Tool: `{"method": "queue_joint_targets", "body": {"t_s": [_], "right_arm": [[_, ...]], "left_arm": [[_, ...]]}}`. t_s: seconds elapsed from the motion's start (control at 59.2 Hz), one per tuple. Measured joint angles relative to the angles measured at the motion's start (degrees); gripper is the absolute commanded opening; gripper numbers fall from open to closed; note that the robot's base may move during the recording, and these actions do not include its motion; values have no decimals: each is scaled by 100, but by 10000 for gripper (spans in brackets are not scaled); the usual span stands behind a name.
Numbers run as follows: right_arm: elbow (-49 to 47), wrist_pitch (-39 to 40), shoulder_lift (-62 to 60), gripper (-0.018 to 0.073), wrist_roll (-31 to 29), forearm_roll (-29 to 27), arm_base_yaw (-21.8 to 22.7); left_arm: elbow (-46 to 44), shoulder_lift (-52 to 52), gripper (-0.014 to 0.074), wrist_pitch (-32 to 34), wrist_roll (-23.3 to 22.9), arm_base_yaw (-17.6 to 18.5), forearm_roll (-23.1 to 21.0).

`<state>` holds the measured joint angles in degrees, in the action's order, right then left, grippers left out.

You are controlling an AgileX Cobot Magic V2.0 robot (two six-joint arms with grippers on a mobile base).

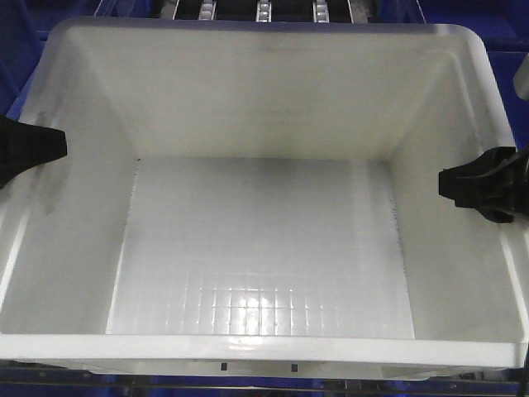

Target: Move bin from left to right shelf

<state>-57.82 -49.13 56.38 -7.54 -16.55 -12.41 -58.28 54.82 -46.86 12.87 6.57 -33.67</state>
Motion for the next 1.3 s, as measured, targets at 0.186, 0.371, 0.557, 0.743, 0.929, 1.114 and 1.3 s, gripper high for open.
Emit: {"method": "queue_joint_targets", "body": {"t_s": [0.186, 0.371, 0.557, 0.743, 0.929, 1.114, 1.3], "right_arm": [[0, 0, 0, -4, -5, 5, 0], [0, 0, 0, -4, -5, 5, 0], [0, 0, 0, -4, -10, 5, 0], [0, 0, 0, -4, -10, 5, 0], [0, 0, 0, -4, -10, 5, 0], [0, 0, 0, -4, -10, 6, 0], [0, 0, 0, -4, -10, 6, 0]], "left_arm": [[0, 0, -6, 0, 0, 0, 0], [0, 0, -6, 0, 0, 0, 0], [0, 0, -6, 0, 0, 0, 0], [0, 0, -6, 0, 0, 0, 0], [0, 0, -6, 0, 0, 0, 0], [0, 0, -6, 0, 0, 0, 0], [0, 0, -6, 0, 0, 0, 0]]}}
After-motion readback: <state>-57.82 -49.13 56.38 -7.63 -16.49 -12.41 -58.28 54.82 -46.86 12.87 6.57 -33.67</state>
